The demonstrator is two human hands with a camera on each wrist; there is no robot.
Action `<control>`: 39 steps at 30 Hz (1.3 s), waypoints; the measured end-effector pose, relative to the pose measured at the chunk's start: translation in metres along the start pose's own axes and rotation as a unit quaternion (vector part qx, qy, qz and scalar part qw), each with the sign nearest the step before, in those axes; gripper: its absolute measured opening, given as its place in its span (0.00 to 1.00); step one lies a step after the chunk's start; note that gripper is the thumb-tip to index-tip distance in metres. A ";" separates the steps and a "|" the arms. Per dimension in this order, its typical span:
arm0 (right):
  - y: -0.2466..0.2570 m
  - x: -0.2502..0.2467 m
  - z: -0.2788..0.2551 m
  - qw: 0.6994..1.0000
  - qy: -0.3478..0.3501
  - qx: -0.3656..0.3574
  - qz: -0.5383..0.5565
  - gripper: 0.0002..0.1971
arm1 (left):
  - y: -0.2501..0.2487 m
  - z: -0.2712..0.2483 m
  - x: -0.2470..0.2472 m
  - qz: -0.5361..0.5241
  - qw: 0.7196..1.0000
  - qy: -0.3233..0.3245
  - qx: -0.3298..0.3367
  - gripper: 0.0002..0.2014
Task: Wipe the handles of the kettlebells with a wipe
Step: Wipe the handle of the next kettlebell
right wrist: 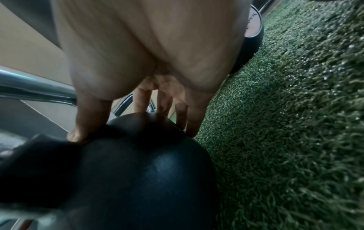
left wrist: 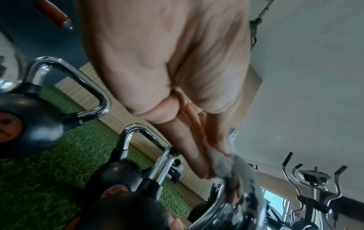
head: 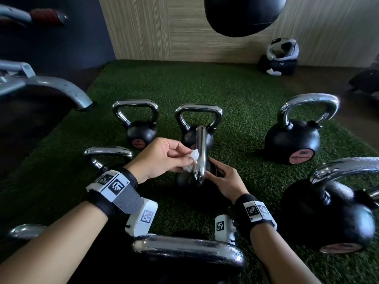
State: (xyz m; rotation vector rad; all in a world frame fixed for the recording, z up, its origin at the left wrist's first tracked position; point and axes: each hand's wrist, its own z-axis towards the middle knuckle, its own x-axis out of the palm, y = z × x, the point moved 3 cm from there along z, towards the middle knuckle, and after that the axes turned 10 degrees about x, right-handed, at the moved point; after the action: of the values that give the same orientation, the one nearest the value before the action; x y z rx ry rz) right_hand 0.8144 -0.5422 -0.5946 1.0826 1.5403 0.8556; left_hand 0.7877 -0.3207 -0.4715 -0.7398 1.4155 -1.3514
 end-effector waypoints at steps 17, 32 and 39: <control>-0.005 0.001 0.003 1.000 -0.003 -0.013 0.013 0.56 | 0.039 -0.040 0.026 0.110 0.991 -0.033 0.074 0.10; 0.133 -0.049 -0.060 0.970 -0.001 -0.236 0.051 0.17 | -0.056 -0.004 -0.024 0.085 0.977 -0.124 0.149 0.12; 0.147 -0.039 -0.070 0.953 -0.052 -0.284 0.092 0.22 | -0.075 0.015 -0.006 0.016 0.988 -0.087 0.128 0.12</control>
State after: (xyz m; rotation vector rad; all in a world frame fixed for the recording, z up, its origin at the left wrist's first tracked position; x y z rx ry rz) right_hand 0.7801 -0.5285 -0.4308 0.8315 1.0161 1.2524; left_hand 0.7884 -0.3343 -0.3956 -0.6457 1.0881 -1.3774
